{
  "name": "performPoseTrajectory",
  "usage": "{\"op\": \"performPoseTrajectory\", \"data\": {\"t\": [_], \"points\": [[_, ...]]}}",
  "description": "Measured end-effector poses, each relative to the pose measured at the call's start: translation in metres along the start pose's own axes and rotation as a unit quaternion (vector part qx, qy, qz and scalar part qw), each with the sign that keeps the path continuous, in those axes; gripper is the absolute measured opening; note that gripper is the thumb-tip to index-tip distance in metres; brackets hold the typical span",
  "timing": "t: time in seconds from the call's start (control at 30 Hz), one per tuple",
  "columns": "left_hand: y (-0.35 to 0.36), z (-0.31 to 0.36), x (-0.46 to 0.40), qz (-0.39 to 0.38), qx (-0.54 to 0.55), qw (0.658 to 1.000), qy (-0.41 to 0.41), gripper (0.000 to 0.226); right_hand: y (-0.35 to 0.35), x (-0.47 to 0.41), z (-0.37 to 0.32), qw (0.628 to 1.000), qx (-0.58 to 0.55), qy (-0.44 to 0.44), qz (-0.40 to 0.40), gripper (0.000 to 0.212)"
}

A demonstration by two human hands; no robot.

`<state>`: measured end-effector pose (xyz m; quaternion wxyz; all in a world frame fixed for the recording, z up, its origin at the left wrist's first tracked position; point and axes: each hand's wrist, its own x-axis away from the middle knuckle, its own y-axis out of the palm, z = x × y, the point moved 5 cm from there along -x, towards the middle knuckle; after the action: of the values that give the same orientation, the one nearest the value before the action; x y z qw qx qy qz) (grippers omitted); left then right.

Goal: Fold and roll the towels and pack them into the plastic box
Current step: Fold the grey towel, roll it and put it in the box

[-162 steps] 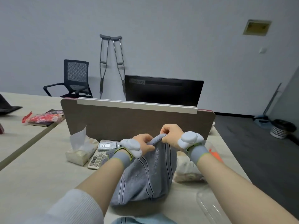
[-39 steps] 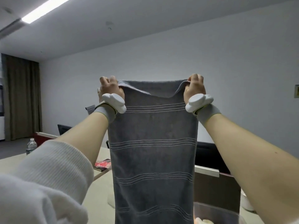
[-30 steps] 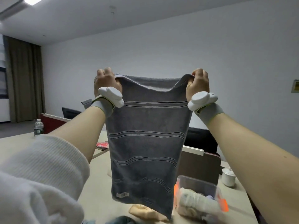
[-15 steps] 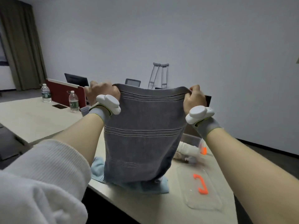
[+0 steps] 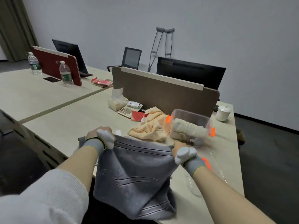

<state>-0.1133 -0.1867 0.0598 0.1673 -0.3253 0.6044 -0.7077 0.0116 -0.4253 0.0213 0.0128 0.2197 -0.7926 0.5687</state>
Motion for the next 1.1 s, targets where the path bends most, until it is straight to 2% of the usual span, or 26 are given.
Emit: {"op": "performPoseTrajectory", "data": {"t": [0.1,0.23,0.33,0.47,0.57,0.63,0.8,1.03,1.1], "points": [[0.006,-0.001,-0.043,0.012,0.001,1.000,-0.009,0.020,0.014,-0.042,-0.005,1.000,-0.003,0.010,-0.010,0.038],[0.007,0.006,-0.102,0.044,0.018,0.999,-0.006,0.019,0.028,-0.100,-0.014,0.999,-0.008,0.048,0.003,0.036],[0.041,0.009,-0.173,-0.012,0.020,1.000,-0.007,0.021,0.065,-0.155,-0.022,0.995,-0.015,0.096,-0.036,0.035],[0.080,0.006,-0.208,-0.078,0.033,0.996,0.012,0.029,0.090,-0.175,-0.020,0.991,-0.006,0.117,-0.067,0.038],[0.121,0.005,-0.238,-0.178,0.022,0.983,0.031,0.032,0.117,-0.192,-0.015,0.984,0.042,0.132,-0.111,0.036],[0.138,0.007,-0.245,-0.210,0.025,0.977,0.043,0.037,0.126,-0.192,-0.013,0.981,0.067,0.144,-0.110,0.036],[0.145,0.010,-0.260,-0.181,0.000,0.981,0.071,0.051,0.126,-0.196,-0.016,0.983,0.079,0.147,-0.078,0.031],[0.127,0.017,-0.270,-0.146,0.018,0.985,0.087,0.026,0.112,-0.199,-0.005,0.981,0.017,0.183,-0.057,0.033],[0.123,0.022,-0.273,-0.138,0.011,0.985,0.103,0.032,0.112,-0.198,-0.002,0.980,0.021,0.189,-0.061,0.031]]}}
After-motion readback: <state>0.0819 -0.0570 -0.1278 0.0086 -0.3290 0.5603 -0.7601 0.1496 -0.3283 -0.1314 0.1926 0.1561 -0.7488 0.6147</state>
